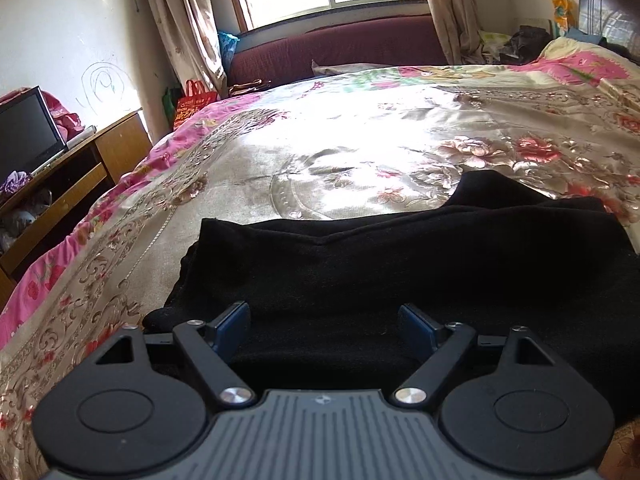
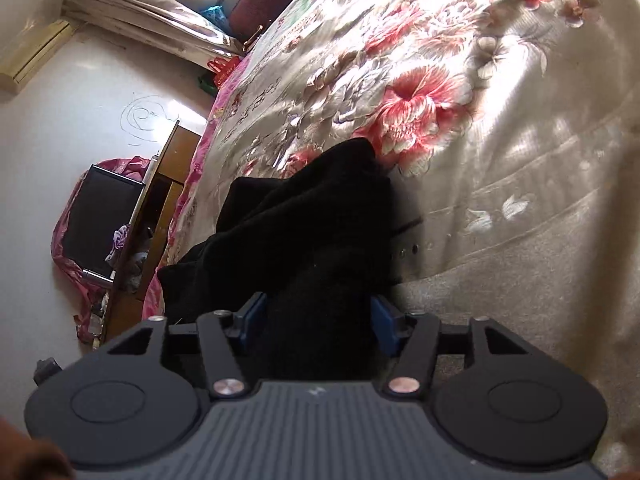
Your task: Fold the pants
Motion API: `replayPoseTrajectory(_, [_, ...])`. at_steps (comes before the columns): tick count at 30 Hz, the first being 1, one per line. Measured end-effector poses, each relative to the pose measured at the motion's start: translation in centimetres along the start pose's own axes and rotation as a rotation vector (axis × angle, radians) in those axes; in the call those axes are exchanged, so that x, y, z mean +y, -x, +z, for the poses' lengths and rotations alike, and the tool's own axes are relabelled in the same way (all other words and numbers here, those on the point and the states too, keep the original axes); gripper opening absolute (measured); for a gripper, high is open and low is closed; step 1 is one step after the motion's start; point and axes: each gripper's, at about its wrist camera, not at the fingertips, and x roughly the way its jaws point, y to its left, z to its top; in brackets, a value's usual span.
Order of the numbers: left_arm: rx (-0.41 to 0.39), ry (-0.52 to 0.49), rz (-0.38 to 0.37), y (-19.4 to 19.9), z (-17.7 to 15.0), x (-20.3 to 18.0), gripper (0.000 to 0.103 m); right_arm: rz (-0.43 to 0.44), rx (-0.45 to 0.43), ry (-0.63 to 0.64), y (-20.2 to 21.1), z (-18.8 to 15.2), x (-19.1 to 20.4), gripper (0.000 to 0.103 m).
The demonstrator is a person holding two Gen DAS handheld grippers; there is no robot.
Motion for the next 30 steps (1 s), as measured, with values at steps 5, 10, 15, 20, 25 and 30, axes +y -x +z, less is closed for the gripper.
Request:
replayPoseTrajectory(5, [0.008, -0.086, -0.021, -0.2, -0.2, -1.3, 0.095, 0.053, 0.054, -0.038, 1.3, 0.0, -1.4, 0.063])
replayPoseTrajectory(10, [0.02, -0.074, -0.049, -0.6, -0.5, -1.6, 0.095, 0.176, 0.043, -0.133, -0.3, 0.7, -3.0, 0.065])
replayPoseTrajectory(15, [0.043, -0.04, -0.08, -1.1, -0.4, -1.1, 0.095, 0.221, 0.082, -0.117, -2.6, 1.4, -1.9, 0.066])
replayPoseTrajectory(20, [0.044, -0.061, -0.094, -1.3, -0.4, -1.1, 0.095, 0.272, 0.11, -0.13, -2.3, 1.3, -1.6, 0.065])
replayPoseTrajectory(25, [0.083, -0.046, -0.085, -2.4, -0.3, -1.6, 0.095, 0.214, 0.092, -0.169, -7.6, 1.2, -0.2, 0.033])
replayPoseTrajectory(30, [0.098, -0.069, -0.121, -1.4, -0.2, -3.4, 0.094, 0.251, 0.04, -0.184, -3.4, 0.6, -0.9, 0.015])
